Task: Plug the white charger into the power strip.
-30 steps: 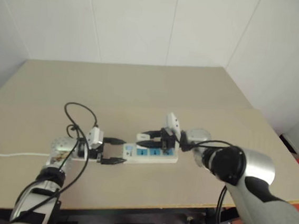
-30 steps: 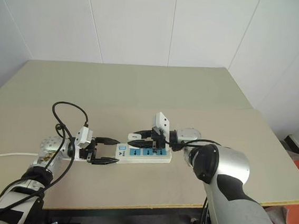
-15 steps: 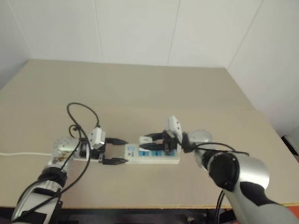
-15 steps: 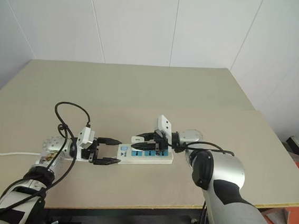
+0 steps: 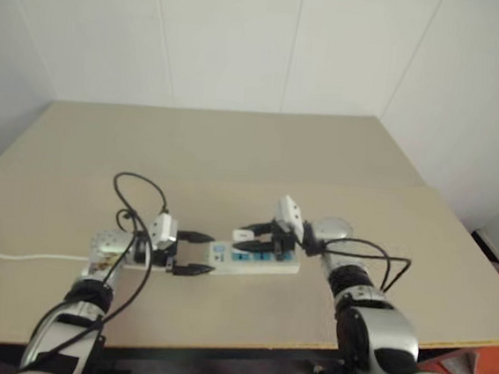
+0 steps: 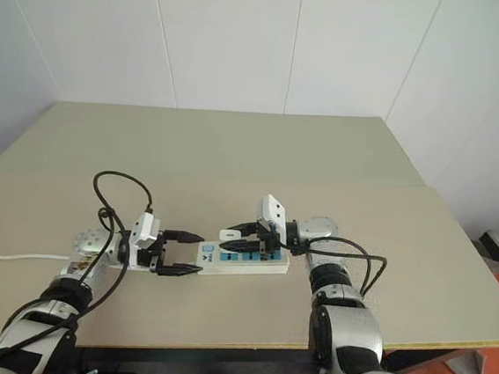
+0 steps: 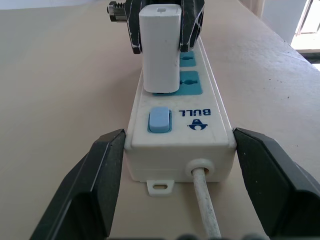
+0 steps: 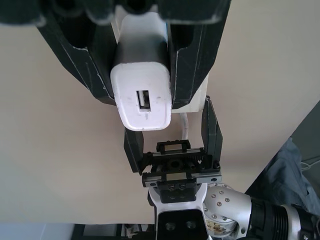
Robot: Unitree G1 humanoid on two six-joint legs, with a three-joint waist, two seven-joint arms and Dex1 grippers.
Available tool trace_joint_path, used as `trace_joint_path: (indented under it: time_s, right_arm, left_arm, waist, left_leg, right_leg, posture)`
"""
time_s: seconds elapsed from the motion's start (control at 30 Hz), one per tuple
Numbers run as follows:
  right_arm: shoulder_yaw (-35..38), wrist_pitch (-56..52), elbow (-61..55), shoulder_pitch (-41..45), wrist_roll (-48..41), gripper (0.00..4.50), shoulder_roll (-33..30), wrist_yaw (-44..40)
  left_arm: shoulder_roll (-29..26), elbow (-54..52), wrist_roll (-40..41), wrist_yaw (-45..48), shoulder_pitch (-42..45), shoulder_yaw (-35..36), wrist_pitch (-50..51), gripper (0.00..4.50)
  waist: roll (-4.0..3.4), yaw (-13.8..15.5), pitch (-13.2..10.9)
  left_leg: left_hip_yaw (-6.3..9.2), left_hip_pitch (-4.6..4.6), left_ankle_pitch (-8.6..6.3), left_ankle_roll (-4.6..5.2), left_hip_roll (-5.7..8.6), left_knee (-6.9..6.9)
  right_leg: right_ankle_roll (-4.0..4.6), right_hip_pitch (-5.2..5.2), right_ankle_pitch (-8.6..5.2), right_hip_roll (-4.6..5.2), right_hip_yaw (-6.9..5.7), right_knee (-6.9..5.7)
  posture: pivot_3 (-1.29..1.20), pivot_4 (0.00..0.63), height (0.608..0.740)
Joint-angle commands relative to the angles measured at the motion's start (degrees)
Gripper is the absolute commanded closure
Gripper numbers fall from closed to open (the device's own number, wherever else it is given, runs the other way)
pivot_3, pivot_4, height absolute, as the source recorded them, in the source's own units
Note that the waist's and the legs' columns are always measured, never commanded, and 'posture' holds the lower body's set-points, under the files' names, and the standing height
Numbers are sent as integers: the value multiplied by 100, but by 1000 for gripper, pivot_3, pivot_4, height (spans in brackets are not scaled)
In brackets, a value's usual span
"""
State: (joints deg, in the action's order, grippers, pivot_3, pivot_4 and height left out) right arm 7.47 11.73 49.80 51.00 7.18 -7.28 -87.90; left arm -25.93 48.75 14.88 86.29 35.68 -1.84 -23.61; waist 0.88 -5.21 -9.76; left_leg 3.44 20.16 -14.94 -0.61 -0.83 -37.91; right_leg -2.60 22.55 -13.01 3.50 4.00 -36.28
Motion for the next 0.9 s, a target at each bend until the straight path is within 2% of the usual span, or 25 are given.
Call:
trace_joint_path:
  time_s: [0.03,0.13,0.47,0.9]
  right_arm:
    - [-629,-1071,-524,-380,-45,3389,-137,-95]
    - [-904,-1414,-621,-449,-175,3389,-216,3]
    - [-1392,-1304,-607,-647,-530,3389,-302,341]
    - [-1585,-1050,-626,-755,-755,3389,-353,605]
  left_arm:
    - [-68,41,-174,-6,-74,-64,-34,1318]
    - [-73,40,-172,-7,-69,-67,-35,1318]
    - [-98,-10,-182,-28,-127,-59,-61,1318]
    - [-105,-47,-188,-34,-141,-60,-66,1318]
  waist:
    - [1,10,1]
    - [1,42,3]
    - [7,104,39]
    - [8,101,52]
  left_leg:
    - [-1,0,0,0,0,0]
    - [-1,0,0,0,0,0]
    - [-5,-9,0,2,-2,0]
    - [-5,-18,-1,3,-5,0]
  right_leg:
    - [0,0,0,0,0,2]
    - [1,0,-1,0,0,3]
    - [3,-4,-1,-4,1,2]
    - [5,-10,-3,-8,2,2]
  posture:
    - [0,150,740]
    - [0,150,740]
    - [0,150,740]
    - [0,150,740]
